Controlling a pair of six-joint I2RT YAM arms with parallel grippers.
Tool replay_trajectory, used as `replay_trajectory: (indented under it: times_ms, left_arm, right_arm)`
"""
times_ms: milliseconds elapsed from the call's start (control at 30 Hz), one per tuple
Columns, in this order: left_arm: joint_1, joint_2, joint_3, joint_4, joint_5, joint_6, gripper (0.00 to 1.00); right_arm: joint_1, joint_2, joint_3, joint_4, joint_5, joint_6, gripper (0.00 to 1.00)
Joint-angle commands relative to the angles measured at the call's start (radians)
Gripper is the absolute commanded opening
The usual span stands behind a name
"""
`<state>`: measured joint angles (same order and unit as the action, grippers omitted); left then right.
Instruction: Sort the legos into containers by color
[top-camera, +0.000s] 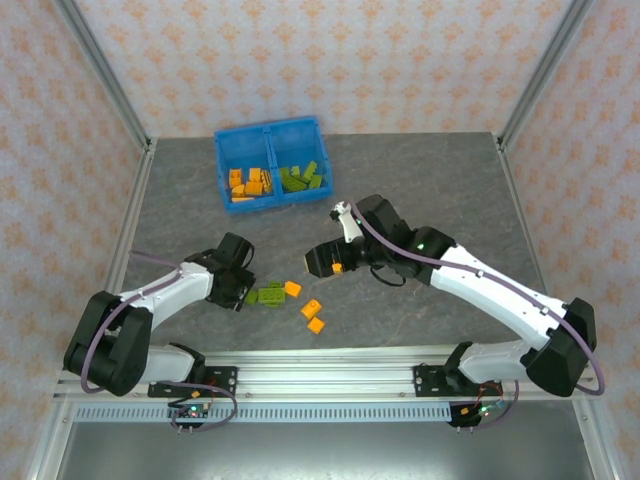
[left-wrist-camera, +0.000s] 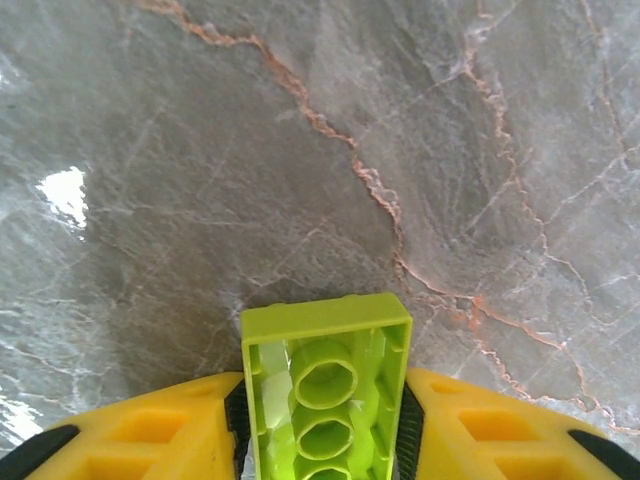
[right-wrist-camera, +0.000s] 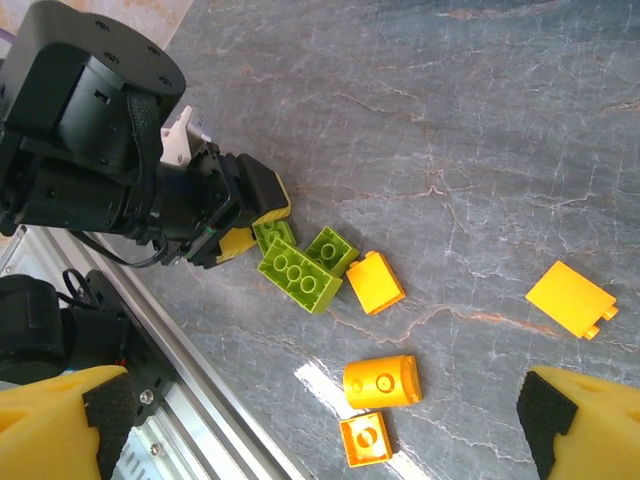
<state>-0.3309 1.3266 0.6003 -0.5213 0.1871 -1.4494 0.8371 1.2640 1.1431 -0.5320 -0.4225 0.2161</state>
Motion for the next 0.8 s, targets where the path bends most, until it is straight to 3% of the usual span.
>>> replay_trajectory:
  times_ms: [0, 100, 267, 400, 600, 767]
  left_arm:
    - [0.012, 0.038, -0.037, 0.000, 0.001, 0.016, 0.33]
    - [0.012, -0.002, -0.010, -0.020, -0.020, 0.042, 0.22]
    - [0.010, -0.106, 0.208, -0.183, -0.199, 0.267, 0.21]
    - [0.012, -0.096, 0.402, -0.181, -0.269, 0.405, 0.21]
    - [0.009, 0.144, 0.727, -0.102, -0.328, 0.555, 0.23]
    - [0.009, 0.474, 1.099, -0.067, -0.342, 0.654, 0.24]
  right_arm:
    - [0.002, -0.036, 0.027, -0.008, 0.031, 0.021, 0.99]
    - [0.005, -0.044, 0.026, -0.011, 0.038, 0.028, 1.00]
    - [0.008, -0.053, 0.024, 0.006, 0.044, 0.046, 0.99]
    - [0.010, -0.073, 0.009, 0.068, 0.119, 0.078, 0.99]
    - [0.009, -0.103, -0.011, 0.110, 0.255, 0.119, 0.99]
    - [0.010, -0.116, -0.023, 0.109, 0.281, 0.133, 0.99]
